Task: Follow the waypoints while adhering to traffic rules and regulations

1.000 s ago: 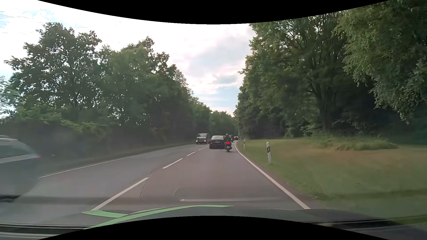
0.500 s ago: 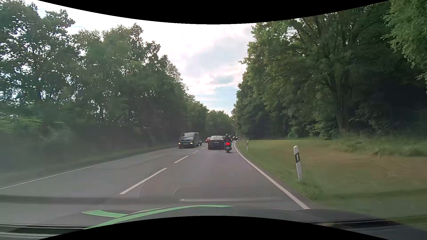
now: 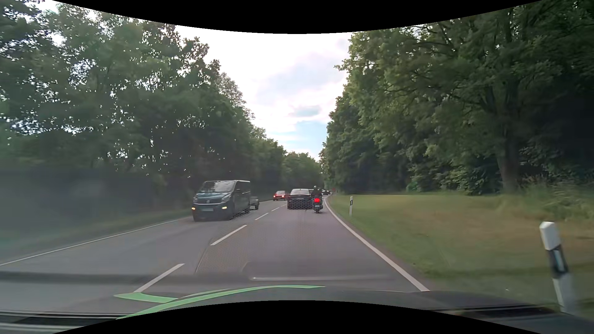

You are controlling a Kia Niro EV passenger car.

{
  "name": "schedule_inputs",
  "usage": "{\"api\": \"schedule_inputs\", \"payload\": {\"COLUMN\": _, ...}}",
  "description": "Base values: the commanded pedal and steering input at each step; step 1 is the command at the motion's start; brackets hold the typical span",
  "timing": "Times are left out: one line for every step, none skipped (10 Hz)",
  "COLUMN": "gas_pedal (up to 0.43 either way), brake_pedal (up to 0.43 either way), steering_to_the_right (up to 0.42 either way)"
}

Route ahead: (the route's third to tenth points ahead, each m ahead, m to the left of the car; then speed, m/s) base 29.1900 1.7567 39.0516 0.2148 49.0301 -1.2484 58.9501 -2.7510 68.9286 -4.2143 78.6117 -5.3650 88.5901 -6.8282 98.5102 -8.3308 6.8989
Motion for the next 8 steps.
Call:
{"api": "schedule_inputs", "payload": {"gas_pedal": 0.0, "brake_pedal": 0.0, "steering_to_the_right": 0.015}}
{"api": "schedule_inputs", "payload": {"gas_pedal": 0.0, "brake_pedal": 0.0, "steering_to_the_right": 0.015}}
{"api": "schedule_inputs", "payload": {"gas_pedal": 0.0, "brake_pedal": 0.0, "steering_to_the_right": 0.015}}
{"api": "schedule_inputs", "payload": {"gas_pedal": 0.0, "brake_pedal": 0.0, "steering_to_the_right": 0.015}}
{"api": "schedule_inputs", "payload": {"gas_pedal": 0.0, "brake_pedal": 0.0, "steering_to_the_right": 0.014}}
{"api": "schedule_inputs", "payload": {"gas_pedal": 0.0, "brake_pedal": 0.0, "steering_to_the_right": 0.014}}
{"api": "schedule_inputs", "payload": {"gas_pedal": 0.0, "brake_pedal": 0.0, "steering_to_the_right": 0.014}}
{"api": "schedule_inputs", "payload": {"gas_pedal": 0.0, "brake_pedal": 0.0, "steering_to_the_right": 0.014}}
